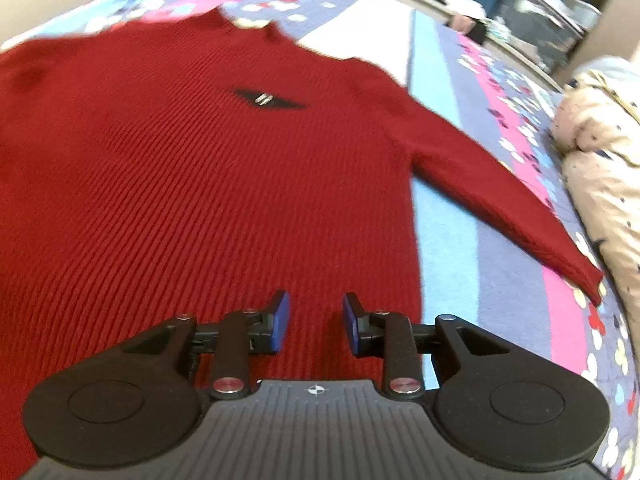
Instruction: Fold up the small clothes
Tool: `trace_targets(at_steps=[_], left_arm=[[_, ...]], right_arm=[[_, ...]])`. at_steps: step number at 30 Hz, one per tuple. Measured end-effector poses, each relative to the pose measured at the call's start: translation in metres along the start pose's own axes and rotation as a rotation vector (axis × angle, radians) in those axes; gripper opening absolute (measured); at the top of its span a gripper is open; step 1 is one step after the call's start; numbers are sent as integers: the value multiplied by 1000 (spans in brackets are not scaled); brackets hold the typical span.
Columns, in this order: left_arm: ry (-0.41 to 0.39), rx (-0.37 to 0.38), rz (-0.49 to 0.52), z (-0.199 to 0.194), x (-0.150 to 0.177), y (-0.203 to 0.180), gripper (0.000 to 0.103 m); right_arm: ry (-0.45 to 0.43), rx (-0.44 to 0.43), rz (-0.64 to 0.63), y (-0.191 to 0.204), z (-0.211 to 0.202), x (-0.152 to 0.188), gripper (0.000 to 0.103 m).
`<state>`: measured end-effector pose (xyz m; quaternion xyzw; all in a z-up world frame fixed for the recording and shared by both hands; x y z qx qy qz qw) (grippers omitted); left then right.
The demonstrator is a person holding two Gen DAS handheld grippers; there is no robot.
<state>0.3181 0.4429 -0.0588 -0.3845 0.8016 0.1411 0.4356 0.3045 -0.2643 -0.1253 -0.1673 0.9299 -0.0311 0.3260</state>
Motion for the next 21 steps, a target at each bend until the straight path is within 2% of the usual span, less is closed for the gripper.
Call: trace_targets(at_steps=[2, 4, 7, 9, 11, 13, 15, 16, 17, 18, 19, 21], left_arm=[[-44, 53, 76, -19, -3, -44, 12], [-97, 129, 165, -46, -2, -105, 12], [-140, 283, 231, -95, 13, -207, 11], [-145, 408, 257, -133, 35, -283, 11], [-112, 537, 271, -169, 66, -352, 11], [-48, 660, 291, -199, 113, -411, 13], [55, 739, 389, -211, 178, -460, 28], [173, 752, 472, -211, 223, -475, 43], [281, 739, 535, -209, 260, -481, 42], [351, 731, 577, -208, 289, -479, 42], [350, 739, 595, -211, 304, -472, 42], [263, 733, 640, -212, 310, -449, 42]], right_arm=[[-14, -16, 79, -11, -2, -6, 28], [-35, -49, 158, -21, -5, -14, 7], [-85, -53, 218, -34, -12, -22, 6], [-113, -34, 251, -44, -18, -25, 6], [-134, -21, 304, -57, -21, -27, 6], [-135, -17, 363, -72, -21, -26, 7], [-117, -14, 410, -86, -16, -22, 7], [-108, -13, 425, -90, -14, -20, 7], [-98, -15, 442, -95, -13, -16, 7], [-91, -22, 454, -98, -13, -14, 7], [-84, -35, 467, -99, -12, -12, 7], [-84, -55, 482, -101, -13, -11, 7]])
Point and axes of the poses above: each gripper's, at about its wrist camera, not at the fingertips, and z roughly the way its jaws point, y to its left, x to its underside, the point moved 10 cm from there along z, roughly the way its jaws point, and after that the axes turned 4 degrees about -x, right-handed, at the moved point
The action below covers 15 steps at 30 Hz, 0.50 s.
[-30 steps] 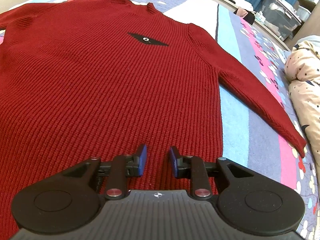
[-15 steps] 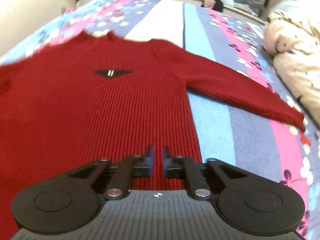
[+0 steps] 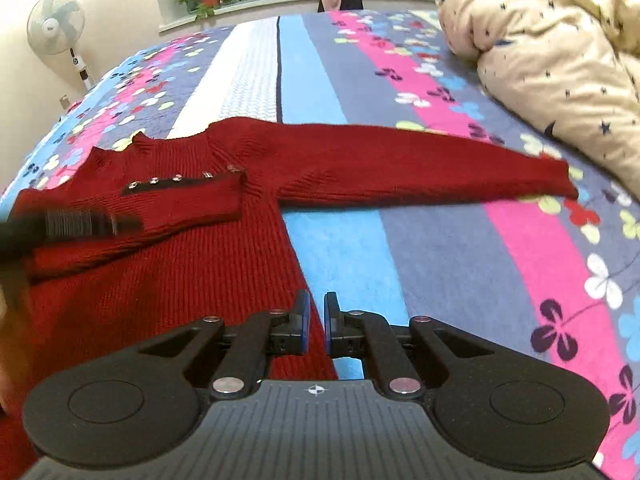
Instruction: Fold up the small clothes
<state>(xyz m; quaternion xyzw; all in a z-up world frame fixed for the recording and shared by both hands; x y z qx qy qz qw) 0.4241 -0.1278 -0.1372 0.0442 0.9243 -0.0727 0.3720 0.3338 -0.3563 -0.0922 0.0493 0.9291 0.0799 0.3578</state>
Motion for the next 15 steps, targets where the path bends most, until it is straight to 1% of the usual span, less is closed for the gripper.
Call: trace_targets(at_steps=[2, 4, 5, 6, 9, 11, 12, 14, 15], left_arm=[[-35, -73, 26, -17, 15, 30, 42], [-53, -139, -3, -45, 31, 68, 42], [-61, -176, -36, -64, 38, 91, 42], [-66, -215, -83, -79, 42, 123, 42], [-53, -294, -218, -131, 57, 201, 42], [-23, -316, -271, -166, 71, 239, 42], [3, -311, -285, -179, 80, 254, 42], [54, -289, -295, -202, 102, 275, 42], [79, -269, -300, -211, 115, 283, 42]], right_arm=[[-8, -21, 6, 2, -3, -1, 7], [-10, -41, 2, 6, -5, -2, 7], [-8, -49, -2, 9, -5, -2, 7], [-5, -57, -6, 12, -5, 0, 7], [7, -76, -6, 16, -5, 1, 7], [18, -83, 1, 15, -5, 4, 8], [27, -85, 4, 16, -5, 6, 8], [55, -91, -5, 17, -3, 12, 11], [66, -92, -11, 18, -3, 15, 16]])
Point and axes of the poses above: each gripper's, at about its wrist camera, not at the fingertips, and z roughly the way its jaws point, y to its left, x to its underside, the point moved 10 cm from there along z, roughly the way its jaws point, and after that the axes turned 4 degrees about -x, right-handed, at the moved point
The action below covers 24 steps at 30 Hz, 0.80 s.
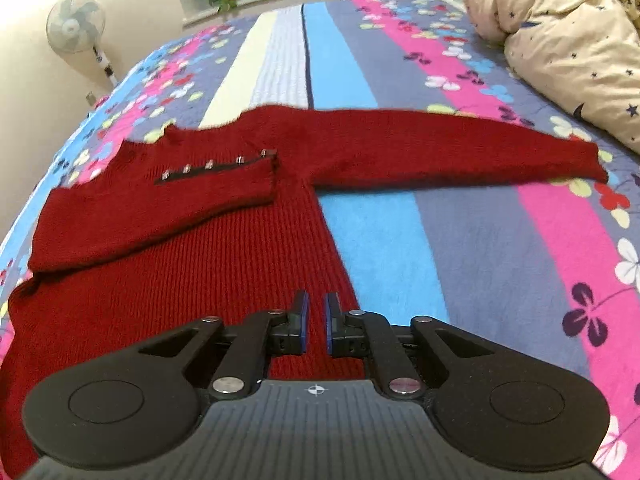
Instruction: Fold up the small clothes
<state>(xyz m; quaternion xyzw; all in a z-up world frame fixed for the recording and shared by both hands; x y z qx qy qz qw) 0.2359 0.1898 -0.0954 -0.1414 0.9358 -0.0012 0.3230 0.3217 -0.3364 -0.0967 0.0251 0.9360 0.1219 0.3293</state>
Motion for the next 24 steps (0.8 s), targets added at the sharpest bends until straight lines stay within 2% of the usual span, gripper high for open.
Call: trace_targets(at_steps=[1, 4, 6, 7, 8, 11, 13, 15, 16, 17, 18, 19, 20, 21, 23, 24], left_arm=[[22, 19, -3, -4, 12, 11, 42], [97, 76, -42, -7, 50, 29, 42], [166, 154, -109, 0, 68, 22, 42], [187, 189, -111, 3, 73, 17, 42], [196, 192, -91, 6, 75, 14, 42], [218, 133, -8, 10, 86, 14, 42], [262, 140, -7, 11, 97, 14, 42], [261, 132, 33, 10, 100, 8, 41], [259, 128, 53, 8, 101, 6, 33], [259, 138, 70, 7, 103, 3, 20], [254, 146, 87, 4, 106, 1, 14], [229, 144, 107, -1, 104, -1, 12], [186, 176, 109, -12, 99, -4, 12], [128, 270, 67, -28, 91, -9, 11], [6, 521, -51, -67, 69, -15, 11], [-46, 578, -31, -84, 63, -17, 11]], right_arm=[[10, -1, -1, 1, 0, 4, 21], [34, 4, -3, 0, 0, 16, 28], [54, 26, -9, -3, -1, 27, 30], [65, 38, -11, -6, -2, 34, 31], [72, 46, -11, -10, -4, 39, 32], [87, 69, -4, -23, -10, 55, 35], [98, 73, 5, -35, -14, 67, 40], [128, 71, 13, -45, -18, 82, 41], [144, 62, 17, -49, -19, 89, 41], [158, 47, 21, -51, -21, 96, 41], [169, 31, 25, -53, -23, 101, 41], [176, 12, 26, -53, -26, 106, 41], [178, -4, 23, -52, -29, 109, 41], [177, -17, 17, -51, -33, 112, 41], [166, -55, -3, -46, -41, 114, 39], [161, -72, -12, -45, -44, 115, 37]])
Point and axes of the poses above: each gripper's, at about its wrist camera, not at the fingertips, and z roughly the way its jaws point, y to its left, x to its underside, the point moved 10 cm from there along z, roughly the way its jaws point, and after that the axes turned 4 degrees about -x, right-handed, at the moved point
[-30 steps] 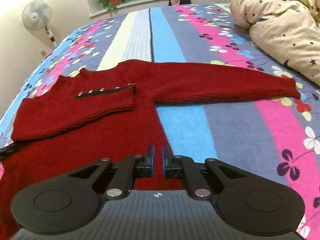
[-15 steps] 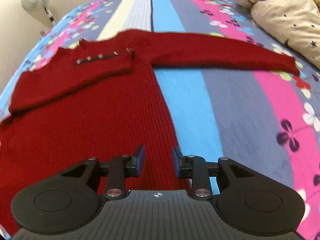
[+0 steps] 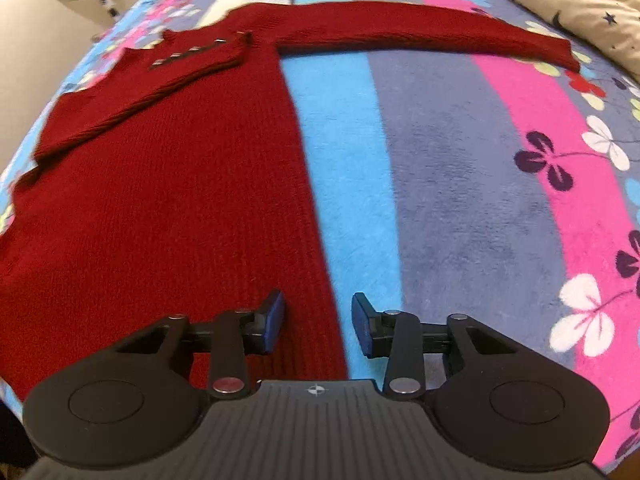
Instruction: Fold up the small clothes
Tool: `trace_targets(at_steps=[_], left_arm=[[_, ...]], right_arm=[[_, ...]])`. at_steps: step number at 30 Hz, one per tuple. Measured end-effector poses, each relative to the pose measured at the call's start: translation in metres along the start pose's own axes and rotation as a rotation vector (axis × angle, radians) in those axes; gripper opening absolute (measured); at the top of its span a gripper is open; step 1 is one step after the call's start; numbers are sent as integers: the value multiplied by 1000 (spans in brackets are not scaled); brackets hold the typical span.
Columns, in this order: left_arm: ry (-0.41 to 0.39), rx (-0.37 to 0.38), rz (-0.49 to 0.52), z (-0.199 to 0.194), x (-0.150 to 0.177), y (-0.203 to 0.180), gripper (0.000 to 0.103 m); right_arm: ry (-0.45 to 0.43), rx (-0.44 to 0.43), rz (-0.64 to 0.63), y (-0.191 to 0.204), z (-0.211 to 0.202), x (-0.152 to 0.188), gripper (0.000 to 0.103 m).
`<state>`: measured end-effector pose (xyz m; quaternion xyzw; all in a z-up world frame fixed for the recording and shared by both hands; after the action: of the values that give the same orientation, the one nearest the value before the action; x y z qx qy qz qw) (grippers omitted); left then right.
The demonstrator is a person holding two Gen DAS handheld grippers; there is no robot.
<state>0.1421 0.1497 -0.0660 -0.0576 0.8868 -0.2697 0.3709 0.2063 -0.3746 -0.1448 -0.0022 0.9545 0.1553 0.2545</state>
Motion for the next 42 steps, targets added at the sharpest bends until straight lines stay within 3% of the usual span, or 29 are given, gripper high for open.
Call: trace_targets(at_steps=[1, 2, 4, 6, 7, 9, 12, 14, 16, 20, 22, 23, 26, 29, 31, 32, 34, 35, 36, 38, 40, 42], left_arm=[[15, -44, 46, -1, 3, 3, 11], [71, -138, 72, 6, 13, 15, 11], [254, -374, -1, 23, 49, 60, 8], [283, -386, -11, 27, 55, 63, 7], [266, -388, 19, 24, 52, 58, 7], [248, -378, 11, 20, 52, 54, 7], [214, -371, -5, 14, 44, 49, 6], [156, -322, -34, 7, 33, 44, 6], [135, -289, -69, 5, 28, 43, 6], [297, -453, 25, 28, 56, 55, 6], [299, -493, 94, 33, 56, 49, 7], [279, -493, 97, 32, 53, 46, 8], [142, -518, 140, 23, 30, 38, 14], [37, -516, 187, 18, 13, 24, 15], [67, -481, 191, 28, 17, 18, 19], [101, -476, 191, 34, 22, 17, 29], [231, -538, 206, 51, 43, 27, 40], [299, -590, 204, 58, 53, 37, 40], [344, -619, 187, 63, 61, 45, 40], [310, -597, 164, 62, 53, 41, 41], [247, -570, 160, 56, 42, 33, 41], [231, -554, 155, 55, 39, 29, 43]], right_arm=[[-3, -19, -12, 2, -2, 2, 37], [-1, -29, -17, 2, -3, 3, 37], [10, -28, -18, -1, -3, 5, 36], [23, -25, -14, -2, -2, 7, 30], [25, -13, -16, -3, -2, 9, 20], [17, -8, -14, -5, -6, 9, 8], [-83, -58, 25, -5, -29, -1, 5], [-221, -158, 120, -10, -61, -15, 5], [-252, -200, 200, -22, -73, -16, 4], [-31, -46, 112, -26, -33, 14, 2], [23, 92, 17, -27, -23, 21, 0], [12, 121, 8, -29, -24, 20, 0], [-131, 98, -21, -20, -43, 0, 4], [-238, 25, -83, 6, -56, -15, 27], [-203, -24, -132, 21, -46, -13, 42], [-168, -32, -155, 26, -39, -9, 45], [-26, 4, -221, 32, -11, 9, 53], [59, 55, -258, 30, 4, 22, 53], [84, 103, -303, 28, 10, 27, 54], [48, 103, -342, 37, 5, 20, 56], [12, 52, -296, 39, -3, 12, 56], [20, 57, -286, 35, -2, 12, 56]])
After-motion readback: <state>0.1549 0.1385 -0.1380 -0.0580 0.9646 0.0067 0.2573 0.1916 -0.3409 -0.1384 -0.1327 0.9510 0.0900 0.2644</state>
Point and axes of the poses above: each gripper's, at about its wrist camera, not at the fingertips, and z roughly the way its jaws point, y to its left, x to its underside, the point moved 10 cm from there along z, roughly the way its jaws point, and after that the axes turned 4 degrees about -x, right-handed, at the moved point
